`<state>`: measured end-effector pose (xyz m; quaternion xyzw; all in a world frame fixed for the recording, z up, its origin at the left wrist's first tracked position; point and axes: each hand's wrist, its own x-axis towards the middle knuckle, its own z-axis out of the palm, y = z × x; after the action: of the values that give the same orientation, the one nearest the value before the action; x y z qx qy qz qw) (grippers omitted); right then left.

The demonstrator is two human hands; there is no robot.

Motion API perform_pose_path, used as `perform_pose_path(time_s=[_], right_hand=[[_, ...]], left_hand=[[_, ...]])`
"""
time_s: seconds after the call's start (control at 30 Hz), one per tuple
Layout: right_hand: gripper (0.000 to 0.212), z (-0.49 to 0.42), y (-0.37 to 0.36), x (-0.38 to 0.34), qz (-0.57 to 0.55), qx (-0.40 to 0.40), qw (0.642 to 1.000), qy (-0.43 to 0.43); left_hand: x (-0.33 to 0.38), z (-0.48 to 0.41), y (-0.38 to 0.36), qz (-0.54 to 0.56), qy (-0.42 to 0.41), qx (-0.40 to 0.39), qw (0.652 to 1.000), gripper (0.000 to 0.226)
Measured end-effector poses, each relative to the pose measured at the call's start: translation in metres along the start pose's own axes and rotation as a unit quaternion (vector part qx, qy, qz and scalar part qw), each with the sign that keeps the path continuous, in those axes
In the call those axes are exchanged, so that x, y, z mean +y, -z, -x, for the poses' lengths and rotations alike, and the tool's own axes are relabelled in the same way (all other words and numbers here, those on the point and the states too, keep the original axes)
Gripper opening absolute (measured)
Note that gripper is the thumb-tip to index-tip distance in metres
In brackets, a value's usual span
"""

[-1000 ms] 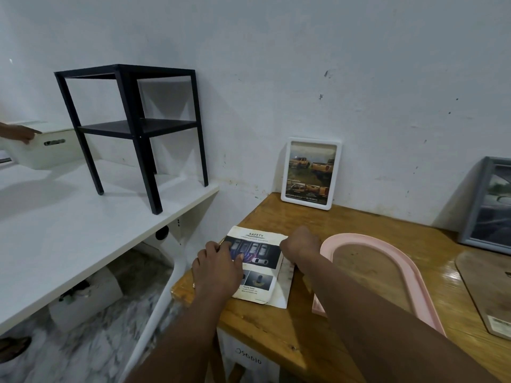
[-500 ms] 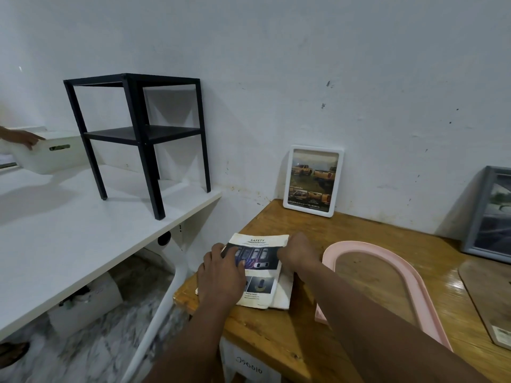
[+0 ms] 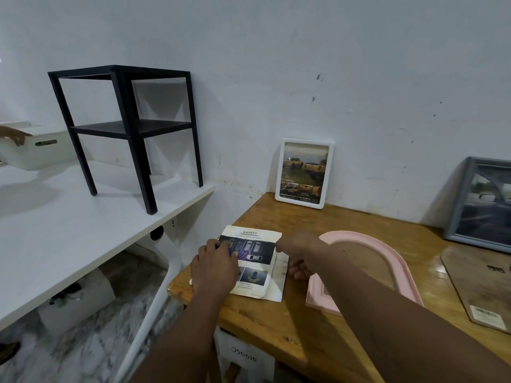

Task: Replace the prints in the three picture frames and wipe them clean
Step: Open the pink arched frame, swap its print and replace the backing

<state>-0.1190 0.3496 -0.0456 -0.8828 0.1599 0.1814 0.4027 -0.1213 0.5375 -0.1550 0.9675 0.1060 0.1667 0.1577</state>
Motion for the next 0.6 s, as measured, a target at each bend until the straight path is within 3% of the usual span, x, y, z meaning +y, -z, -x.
perform_pose_path(time_s=[0.13,0.3,0.47,0.6], right_hand=[[0.044,0.008,0.001,0.001,-0.067,-0.03,0.997,-0.029],[0.029,0.007,-0.002,0.001,-0.193,-0.063,0.979,-0.036],[0.017,-0.007,-0.014,0.005,-0.218,0.004,0.976,0.002],[0.038,-0.009,-0.015,0.009,-0.155,0.093,0.981,0.068]], left_hand=[[0.001,0.003,0.0,-0.004,-0.003,0.0,1.0,0.045],[0.002,0.004,-0.001,-0.008,-0.004,0.008,1.0,0.046],[0.003,0.002,0.0,-0.014,-0.006,0.0,1.0,0.046],[0.004,-0.001,0.003,-0.036,-0.014,-0.02,0.999,0.047]])
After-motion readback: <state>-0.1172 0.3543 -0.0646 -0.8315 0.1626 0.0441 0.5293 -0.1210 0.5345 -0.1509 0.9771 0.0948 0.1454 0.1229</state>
